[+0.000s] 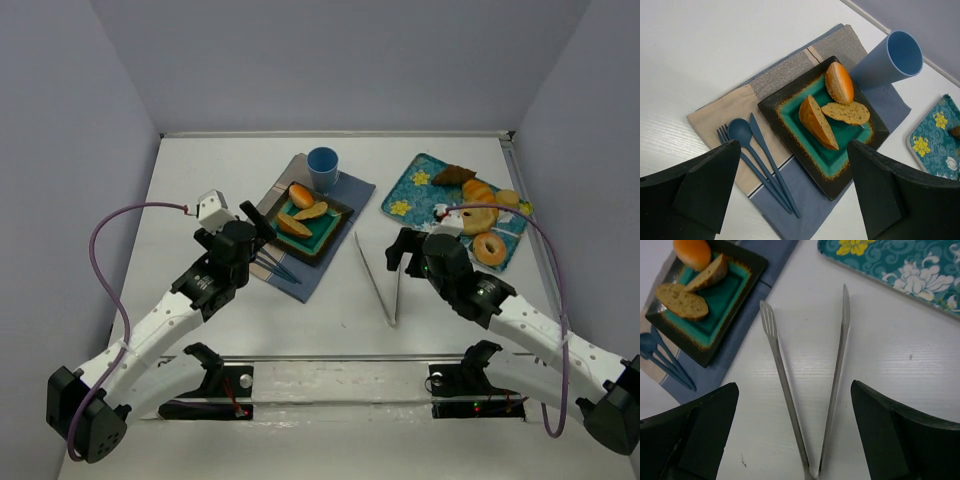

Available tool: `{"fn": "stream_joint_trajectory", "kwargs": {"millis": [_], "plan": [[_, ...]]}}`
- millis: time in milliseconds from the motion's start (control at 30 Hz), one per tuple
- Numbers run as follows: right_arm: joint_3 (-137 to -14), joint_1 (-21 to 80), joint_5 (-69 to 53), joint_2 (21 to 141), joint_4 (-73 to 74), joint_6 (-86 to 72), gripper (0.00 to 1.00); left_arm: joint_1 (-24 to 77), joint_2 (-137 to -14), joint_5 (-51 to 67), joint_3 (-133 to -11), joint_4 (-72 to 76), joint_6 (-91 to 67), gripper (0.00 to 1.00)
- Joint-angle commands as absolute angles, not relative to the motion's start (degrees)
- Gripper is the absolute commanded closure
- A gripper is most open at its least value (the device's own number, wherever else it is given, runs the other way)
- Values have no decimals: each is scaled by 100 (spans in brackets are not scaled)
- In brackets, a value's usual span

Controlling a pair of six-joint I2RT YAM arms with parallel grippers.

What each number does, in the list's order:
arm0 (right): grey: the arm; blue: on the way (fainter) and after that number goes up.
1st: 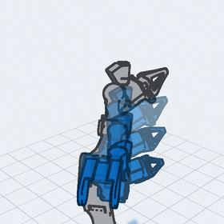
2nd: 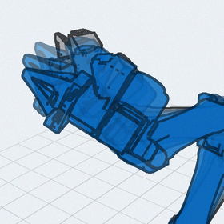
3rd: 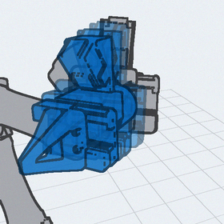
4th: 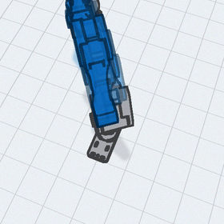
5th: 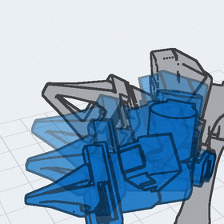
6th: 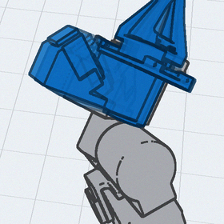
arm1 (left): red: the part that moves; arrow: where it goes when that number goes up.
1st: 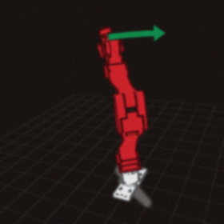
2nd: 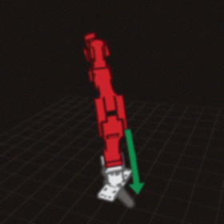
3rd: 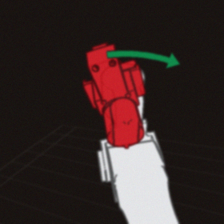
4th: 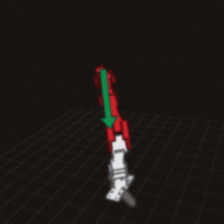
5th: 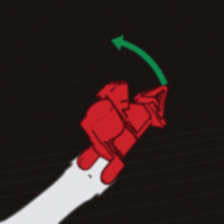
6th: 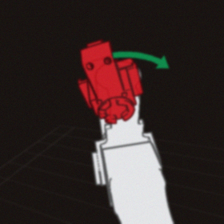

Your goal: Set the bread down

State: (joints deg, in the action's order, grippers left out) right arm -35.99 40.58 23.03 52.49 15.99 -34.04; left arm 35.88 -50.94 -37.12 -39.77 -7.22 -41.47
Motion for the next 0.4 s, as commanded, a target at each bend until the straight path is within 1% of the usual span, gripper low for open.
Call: {"fn": "stream_joint_trajectory", "kwargs": {"millis": [0, 67, 167, 367], "plan": [[-3718, 4096, 3818, 4625, 1485, -3691, 0, 3568, -5071, -3771, -4227, -659, -4219, 1], [-3700, 4096, 4103, 4501, 1590, -4015, 0, 3568, -5019, -3753, -4228, -659, -4219, 1], [-3613, 4096, 4323, 4246, 1635, -4043, 0, 3568, -4852, -3674, -4210, -694, -4228, 1], [-3472, 4096, 4447, 4113, 1679, -3955, 0, 3568, -4641, -3718, -4122, -676, -4210, 1]]}}
